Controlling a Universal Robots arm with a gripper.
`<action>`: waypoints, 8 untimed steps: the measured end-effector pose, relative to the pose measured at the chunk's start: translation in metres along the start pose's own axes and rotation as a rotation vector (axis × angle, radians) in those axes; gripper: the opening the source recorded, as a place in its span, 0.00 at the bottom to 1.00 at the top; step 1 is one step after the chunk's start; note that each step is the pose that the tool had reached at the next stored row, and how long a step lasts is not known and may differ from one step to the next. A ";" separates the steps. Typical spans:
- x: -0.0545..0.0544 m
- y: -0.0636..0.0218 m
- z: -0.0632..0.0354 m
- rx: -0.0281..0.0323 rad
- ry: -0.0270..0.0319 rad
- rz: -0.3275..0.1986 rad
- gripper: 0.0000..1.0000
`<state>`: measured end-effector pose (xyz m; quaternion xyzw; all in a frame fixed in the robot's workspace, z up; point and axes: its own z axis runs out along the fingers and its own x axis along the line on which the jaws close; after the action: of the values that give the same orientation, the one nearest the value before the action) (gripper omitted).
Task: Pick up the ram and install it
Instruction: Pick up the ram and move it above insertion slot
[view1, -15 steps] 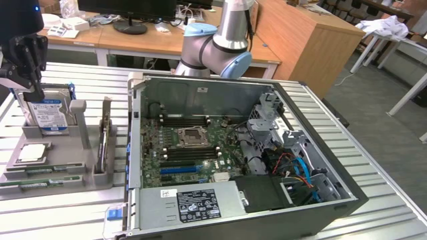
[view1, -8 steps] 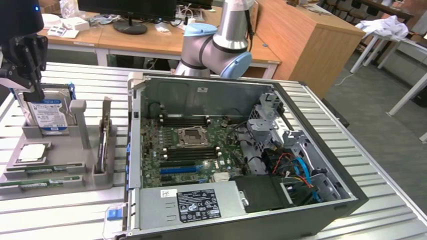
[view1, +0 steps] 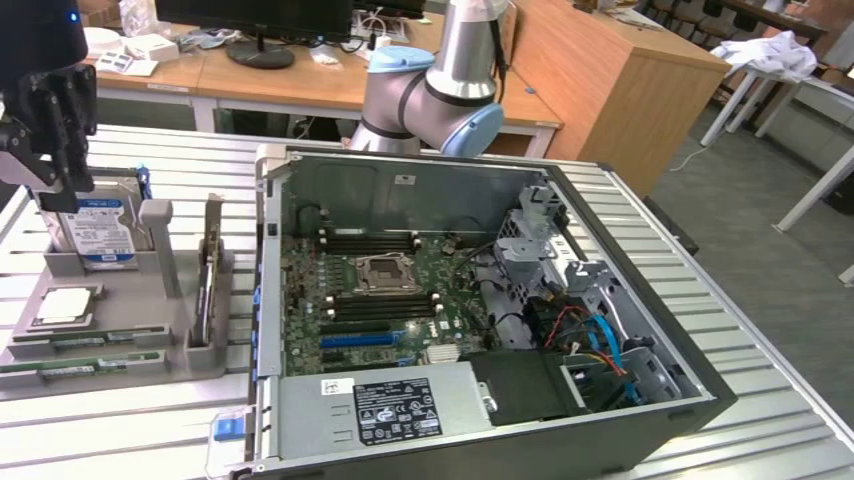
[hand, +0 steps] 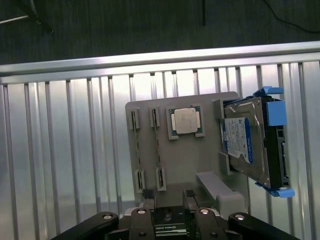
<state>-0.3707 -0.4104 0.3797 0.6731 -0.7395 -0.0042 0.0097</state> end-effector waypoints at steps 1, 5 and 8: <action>0.000 0.0000 0.0000 0.0000 0.0000 0.000 0.36; 0.000 0.0001 0.0055 0.0005 -0.0014 0.000 0.36; 0.000 0.0001 0.0109 0.0005 -0.0016 0.000 0.36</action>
<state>-0.3710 -0.4105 0.3688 0.6732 -0.7394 -0.0046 0.0090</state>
